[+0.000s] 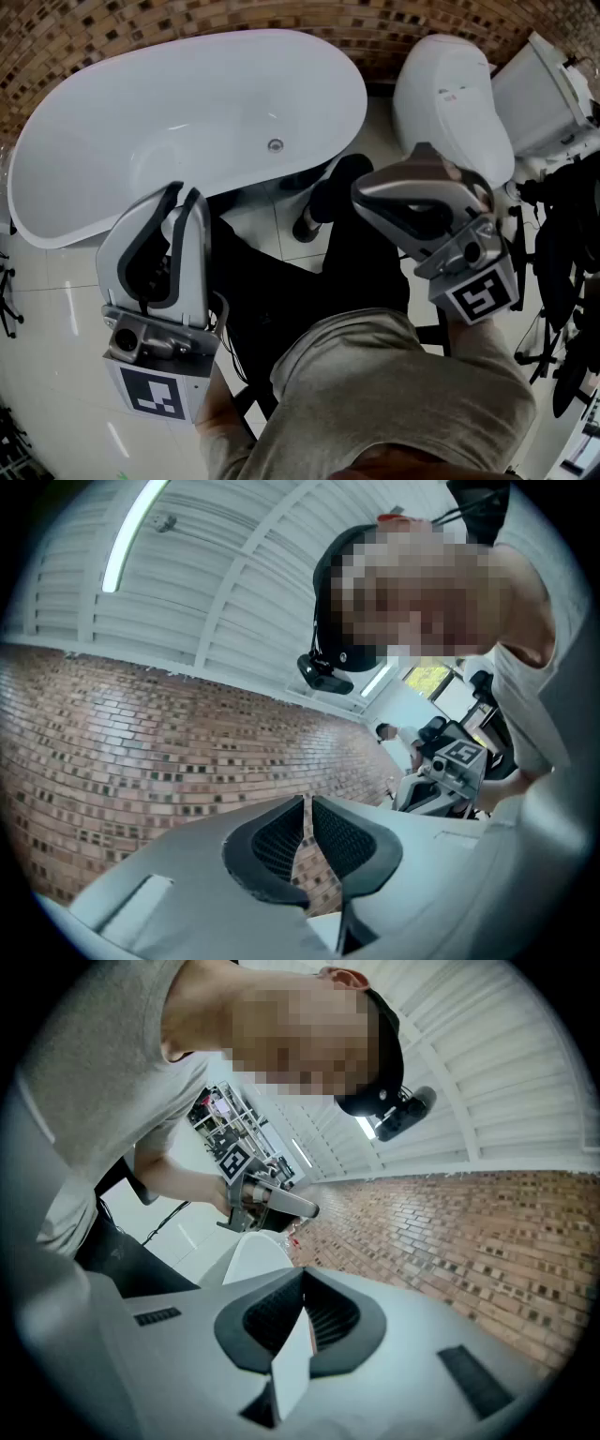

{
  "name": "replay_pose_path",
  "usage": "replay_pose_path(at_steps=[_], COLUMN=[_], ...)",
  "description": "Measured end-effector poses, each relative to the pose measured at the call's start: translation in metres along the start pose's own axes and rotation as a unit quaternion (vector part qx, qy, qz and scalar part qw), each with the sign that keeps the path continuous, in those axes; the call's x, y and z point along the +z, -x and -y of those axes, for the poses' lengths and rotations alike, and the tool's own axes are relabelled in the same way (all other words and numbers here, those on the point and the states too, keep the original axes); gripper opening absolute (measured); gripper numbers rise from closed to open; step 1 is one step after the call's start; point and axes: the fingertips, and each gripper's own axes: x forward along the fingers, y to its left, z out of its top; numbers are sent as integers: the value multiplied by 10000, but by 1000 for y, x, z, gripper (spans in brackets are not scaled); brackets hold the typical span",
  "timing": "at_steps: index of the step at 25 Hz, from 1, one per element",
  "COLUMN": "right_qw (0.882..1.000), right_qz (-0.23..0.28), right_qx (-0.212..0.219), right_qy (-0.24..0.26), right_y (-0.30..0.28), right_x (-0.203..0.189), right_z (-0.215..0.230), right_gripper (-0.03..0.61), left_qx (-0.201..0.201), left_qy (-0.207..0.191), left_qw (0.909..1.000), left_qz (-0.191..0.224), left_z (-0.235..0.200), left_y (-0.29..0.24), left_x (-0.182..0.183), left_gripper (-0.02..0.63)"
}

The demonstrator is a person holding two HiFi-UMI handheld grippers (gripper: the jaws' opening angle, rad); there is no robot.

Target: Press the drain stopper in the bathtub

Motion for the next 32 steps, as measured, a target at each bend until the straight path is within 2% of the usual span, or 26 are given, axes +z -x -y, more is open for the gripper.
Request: replay_pose_path(at_steps=[3, 5, 9, 11, 12, 13, 14, 15, 18, 21, 24, 26, 27, 29, 32], right_qw=[9994, 9981, 9929, 9863, 9776, 9638, 9506, 9424, 9311, 9164, 9018, 8781, 8646, 8417, 8142], right_qz=[-196, -321, -609, -778, -1004, -1337, -1655, -1895, -2373, -2733, -3083, -3399, -3576, -3917, -4203], right_qx=[149, 320, 702, 804, 809, 806, 830, 882, 1083, 1251, 1511, 1755, 1898, 2298, 3226], right_qy=[-256, -408, -738, -1213, -1666, -2159, -2492, -2612, -2551, -2643, -2623, -2874, -2974, -2920, -2376], right_y=[-23, -41, -82, -101, -109, -115, -122, -131, -160, -190, -218, -227, -229, -227, -218], right_x=[-35, -64, -139, -184, -212, -244, -275, -304, -381, -455, -532, -583, -606, -643, -678], right_z=[-1, -3, -9, -16, -22, -29, -36, -42, -57, -83, -119, -151, -168, -206, -270], right_gripper=[0, 0, 0, 0, 0, 0, 0, 0, 0, 0, 0, 0, 0, 0, 0], left_qx=[349, 505, 763, 874, 905, 915, 898, 856, 665, 584, 730, 945, 1039, 1163, 1248], left_qy=[-97, -22, 456, 658, 721, 772, 821, 871, 818, 422, 79, 25, 81, 247, 337], left_qw=[9989, 9971, 9902, 9858, 9838, 9823, 9816, 9813, 9800, 9775, 9657, 9535, 9505, 9522, 9552], left_qz=[-306, -576, -1081, -1271, -1372, -1439, -1473, -1490, -1686, -1982, -2492, -2861, -2926, -2813, -2661], left_z=[-31, -49, -76, -87, -93, -97, -101, -103, -106, -113, -124, -131, -135, -140, -145], left_y=[2, 3, 7, 10, 11, 10, 8, 4, -4, -15, -23, -24, -26, -32, -40], left_x=[-36, -67, -134, -165, -180, -193, -206, -218, -260, -310, -371, -407, -420, -435, -454], left_gripper=[29, 29, 29, 12, 12, 12, 11, 11, 12, 10, 11, 6, 6, 6, 6])
